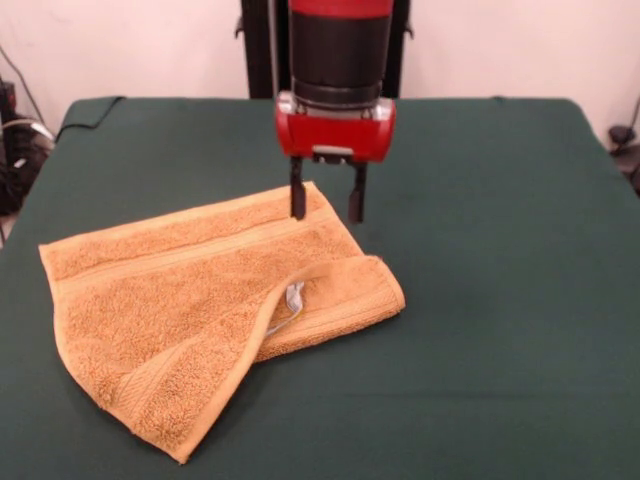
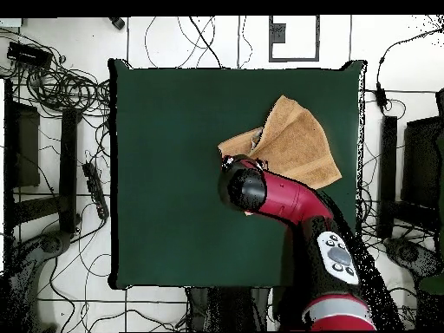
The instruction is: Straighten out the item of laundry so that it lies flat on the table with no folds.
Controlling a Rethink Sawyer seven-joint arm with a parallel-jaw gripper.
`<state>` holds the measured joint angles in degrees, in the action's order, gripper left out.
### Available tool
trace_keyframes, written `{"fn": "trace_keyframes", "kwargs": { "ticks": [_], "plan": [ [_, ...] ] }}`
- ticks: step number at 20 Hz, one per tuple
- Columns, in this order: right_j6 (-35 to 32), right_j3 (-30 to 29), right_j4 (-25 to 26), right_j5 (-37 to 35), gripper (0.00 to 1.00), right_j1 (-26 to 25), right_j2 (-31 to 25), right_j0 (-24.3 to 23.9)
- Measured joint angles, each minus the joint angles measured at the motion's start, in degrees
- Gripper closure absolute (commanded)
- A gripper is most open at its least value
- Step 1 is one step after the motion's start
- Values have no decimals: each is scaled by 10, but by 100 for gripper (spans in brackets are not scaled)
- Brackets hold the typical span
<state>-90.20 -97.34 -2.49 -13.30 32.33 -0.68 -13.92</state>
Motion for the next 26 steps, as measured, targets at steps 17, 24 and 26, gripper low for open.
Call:
{"fn": "trace_keyframes", "kwargs": {
  "ticks": [17,24,26],
  "plan": [
    [0,11,43,52,0,-92,-90,-66],
    [0,11,50,52,0,-92,-94,-69],
    [0,11,50,52,0,-91,-94,-68]
  ]
}}
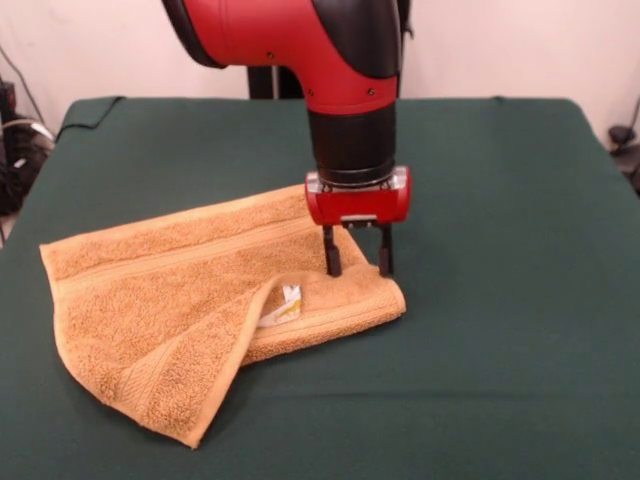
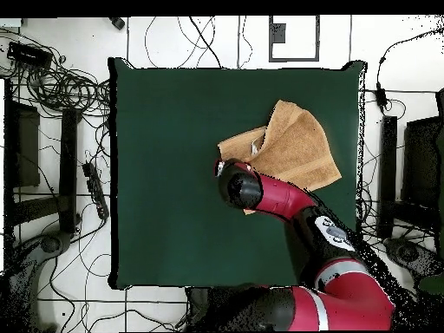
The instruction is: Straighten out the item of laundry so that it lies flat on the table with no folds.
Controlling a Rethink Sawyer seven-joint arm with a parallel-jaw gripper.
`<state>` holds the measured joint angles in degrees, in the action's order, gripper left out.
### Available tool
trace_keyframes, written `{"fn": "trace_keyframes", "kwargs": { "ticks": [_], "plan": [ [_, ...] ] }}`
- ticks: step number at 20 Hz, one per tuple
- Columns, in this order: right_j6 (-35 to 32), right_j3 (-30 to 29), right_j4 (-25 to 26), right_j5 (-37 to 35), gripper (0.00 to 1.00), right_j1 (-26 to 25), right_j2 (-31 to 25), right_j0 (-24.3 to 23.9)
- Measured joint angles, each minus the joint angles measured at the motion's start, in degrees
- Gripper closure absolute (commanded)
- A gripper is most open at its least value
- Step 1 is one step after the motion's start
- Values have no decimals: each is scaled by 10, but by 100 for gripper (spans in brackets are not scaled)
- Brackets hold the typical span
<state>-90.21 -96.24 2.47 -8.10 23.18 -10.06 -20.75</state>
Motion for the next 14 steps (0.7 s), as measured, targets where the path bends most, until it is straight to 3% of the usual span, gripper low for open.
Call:
{"fn": "trace_keyframes", "kwargs": {
  "ticks": [14],
  "plan": [
    [0,17,0,0,0,-3,-14,4]
  ]
}}
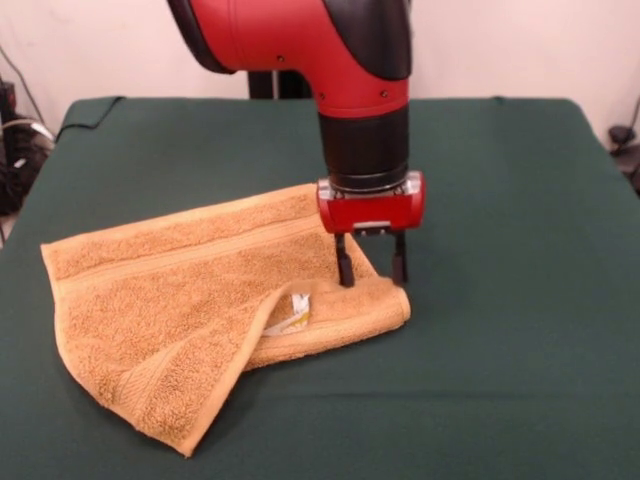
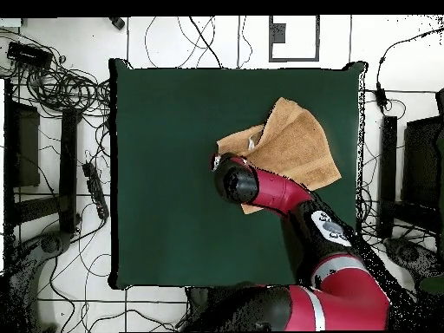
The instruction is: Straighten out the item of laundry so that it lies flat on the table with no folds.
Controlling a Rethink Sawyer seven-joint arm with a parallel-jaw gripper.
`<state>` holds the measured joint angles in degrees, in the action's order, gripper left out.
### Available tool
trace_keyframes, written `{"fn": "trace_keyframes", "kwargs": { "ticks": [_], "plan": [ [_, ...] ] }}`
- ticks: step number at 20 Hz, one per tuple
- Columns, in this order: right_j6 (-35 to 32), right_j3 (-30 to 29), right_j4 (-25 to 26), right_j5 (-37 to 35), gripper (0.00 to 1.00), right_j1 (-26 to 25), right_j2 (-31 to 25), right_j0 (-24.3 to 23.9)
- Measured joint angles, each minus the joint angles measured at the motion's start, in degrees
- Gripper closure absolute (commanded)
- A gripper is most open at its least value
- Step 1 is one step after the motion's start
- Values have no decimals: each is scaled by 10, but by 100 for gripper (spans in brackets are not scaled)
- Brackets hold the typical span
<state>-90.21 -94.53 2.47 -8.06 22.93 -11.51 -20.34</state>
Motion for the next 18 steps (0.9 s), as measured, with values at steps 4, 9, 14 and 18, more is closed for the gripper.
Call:
{"fn": "trace_keyframes", "kwargs": {
  "ticks": [4,9,14,18],
  "plan": [
    [0,12,0,0,0,-6,-11,0],
    [0,25,0,0,0,-13,-28,0],
    [0,33,0,0,0,-16,-36,0],
    [0,37,0,0,0,-17,-43,0]
  ]
}}
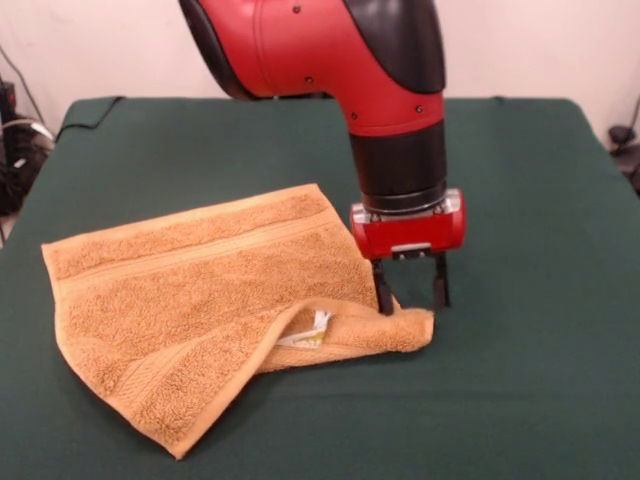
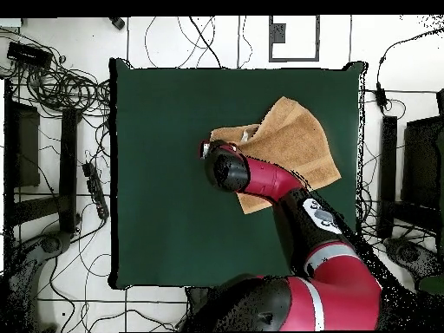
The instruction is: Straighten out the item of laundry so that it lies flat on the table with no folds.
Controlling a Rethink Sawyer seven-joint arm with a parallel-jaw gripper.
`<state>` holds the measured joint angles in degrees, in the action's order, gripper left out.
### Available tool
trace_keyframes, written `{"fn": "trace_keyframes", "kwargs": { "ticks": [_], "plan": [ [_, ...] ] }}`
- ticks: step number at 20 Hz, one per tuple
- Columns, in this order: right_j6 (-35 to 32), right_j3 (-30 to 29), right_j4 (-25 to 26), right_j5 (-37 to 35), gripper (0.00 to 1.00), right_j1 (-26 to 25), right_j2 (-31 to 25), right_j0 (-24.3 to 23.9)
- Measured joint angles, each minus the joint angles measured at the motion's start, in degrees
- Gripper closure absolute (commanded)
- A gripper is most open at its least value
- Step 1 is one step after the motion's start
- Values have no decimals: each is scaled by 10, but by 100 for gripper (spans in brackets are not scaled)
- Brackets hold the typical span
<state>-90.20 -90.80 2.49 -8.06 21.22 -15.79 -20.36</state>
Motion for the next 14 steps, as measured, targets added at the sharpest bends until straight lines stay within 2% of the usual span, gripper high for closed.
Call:
{"fn": "trace_keyframes", "kwargs": {
  "ticks": [14],
  "plan": [
    [0,43,0,-3,0,-26,-24,-1]
  ]
}}
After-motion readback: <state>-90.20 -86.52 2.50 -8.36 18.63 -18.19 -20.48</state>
